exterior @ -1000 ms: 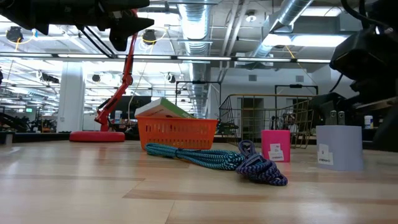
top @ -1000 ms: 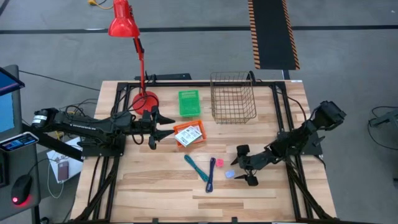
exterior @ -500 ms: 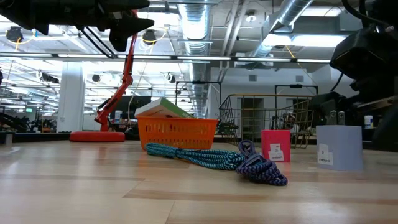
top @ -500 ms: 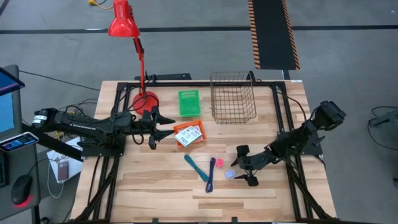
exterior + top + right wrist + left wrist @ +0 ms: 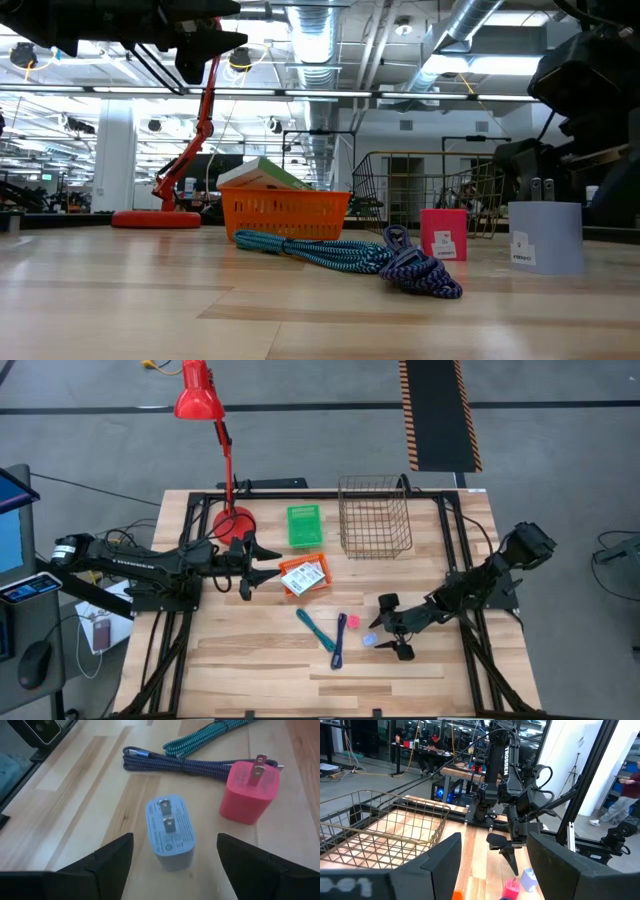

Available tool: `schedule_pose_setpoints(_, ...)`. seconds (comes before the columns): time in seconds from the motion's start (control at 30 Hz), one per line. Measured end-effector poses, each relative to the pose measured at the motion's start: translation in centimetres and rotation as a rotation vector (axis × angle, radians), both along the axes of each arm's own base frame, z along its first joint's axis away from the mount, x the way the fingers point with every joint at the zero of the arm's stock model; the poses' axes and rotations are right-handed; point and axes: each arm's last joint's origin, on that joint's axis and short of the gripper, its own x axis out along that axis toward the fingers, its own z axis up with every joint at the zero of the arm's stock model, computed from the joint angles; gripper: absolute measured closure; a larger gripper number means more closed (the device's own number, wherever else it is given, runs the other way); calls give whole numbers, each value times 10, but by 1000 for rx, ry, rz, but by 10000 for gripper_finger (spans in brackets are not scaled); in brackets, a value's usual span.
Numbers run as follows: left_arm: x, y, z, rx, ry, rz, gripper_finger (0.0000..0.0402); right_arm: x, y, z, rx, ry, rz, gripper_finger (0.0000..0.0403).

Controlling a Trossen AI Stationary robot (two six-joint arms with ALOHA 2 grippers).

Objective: Pick and place items into bin
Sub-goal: Put the white adapter into the green bin

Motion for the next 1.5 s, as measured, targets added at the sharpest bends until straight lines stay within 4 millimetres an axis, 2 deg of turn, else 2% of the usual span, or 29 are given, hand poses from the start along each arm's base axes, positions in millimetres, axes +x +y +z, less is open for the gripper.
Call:
schedule_pose_setpoints(0.23,0,0,0,0,0,-1,189,0,0,0,-1,0,0,123)
schedule_pose_setpoints(0.4,0,0,0,0,-1,0,189,0,0,0,-1,1,0,142)
schedule_pose_setpoints(0.57,0,0,0,0,-1,0,189,0,0,0,-2,1,1,189)
schedule_pose_setpoints(0.87,0,0,0,0,-1,-1,189,0,0,0,0,-1,3,301)
schedule_pose_setpoints(1.07,0,0,0,-17,-2,-2,189,0,0,0,2,1,5,301)
schedule_pose_setpoints(1.23,0,0,0,-27,-3,-2,189,0,0,0,1,1,3,284)
schedule_pose_setpoints(1.5,0,0,0,-27,-3,-2,189,0,0,0,0,0,4,301)
